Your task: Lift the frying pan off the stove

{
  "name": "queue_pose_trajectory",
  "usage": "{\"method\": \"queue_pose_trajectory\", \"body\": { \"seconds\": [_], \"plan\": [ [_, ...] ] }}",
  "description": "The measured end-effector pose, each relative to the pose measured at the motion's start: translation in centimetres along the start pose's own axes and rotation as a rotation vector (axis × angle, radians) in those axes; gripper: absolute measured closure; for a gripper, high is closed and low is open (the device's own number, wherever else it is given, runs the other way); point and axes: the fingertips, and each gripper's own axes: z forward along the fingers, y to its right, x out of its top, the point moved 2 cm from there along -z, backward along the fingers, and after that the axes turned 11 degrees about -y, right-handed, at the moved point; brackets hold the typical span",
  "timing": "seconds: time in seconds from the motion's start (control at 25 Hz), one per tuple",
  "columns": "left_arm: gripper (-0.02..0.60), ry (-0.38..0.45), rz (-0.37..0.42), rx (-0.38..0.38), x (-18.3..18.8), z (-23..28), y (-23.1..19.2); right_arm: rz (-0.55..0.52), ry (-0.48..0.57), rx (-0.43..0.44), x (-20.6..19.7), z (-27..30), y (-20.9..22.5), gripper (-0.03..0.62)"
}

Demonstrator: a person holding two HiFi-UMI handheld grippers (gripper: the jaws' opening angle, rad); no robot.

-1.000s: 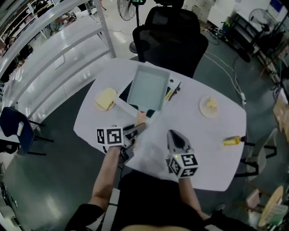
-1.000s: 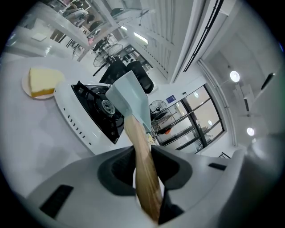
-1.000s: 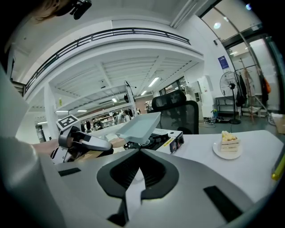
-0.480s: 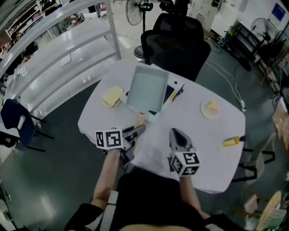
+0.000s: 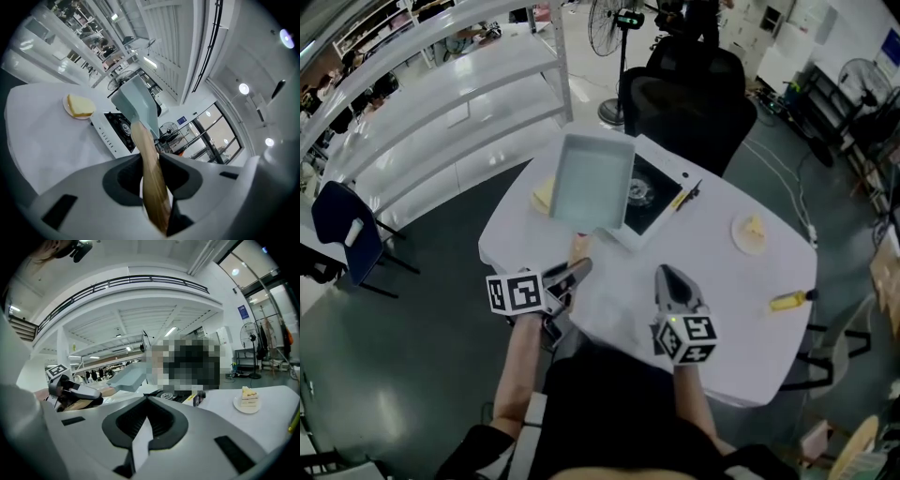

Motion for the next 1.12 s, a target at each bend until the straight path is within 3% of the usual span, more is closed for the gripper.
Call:
{"method": "queue_pose_trajectory", "body": {
  "seconds": [0.8, 1.12],
  "plan": [
    [0.481, 0.201, -0.098, 0.138, -5.6, -12.8, -3.8, -0.086, -0.024, 0.095, -1.6, 1.4, -6.8, 0.588],
    [0.482, 0.26, -0.152, 0.124, -7.8, -14.6, -4.7, -0.131, -0.005, 0.117, -2.1, 1.5, -9.0, 0.588]
  ]
}}
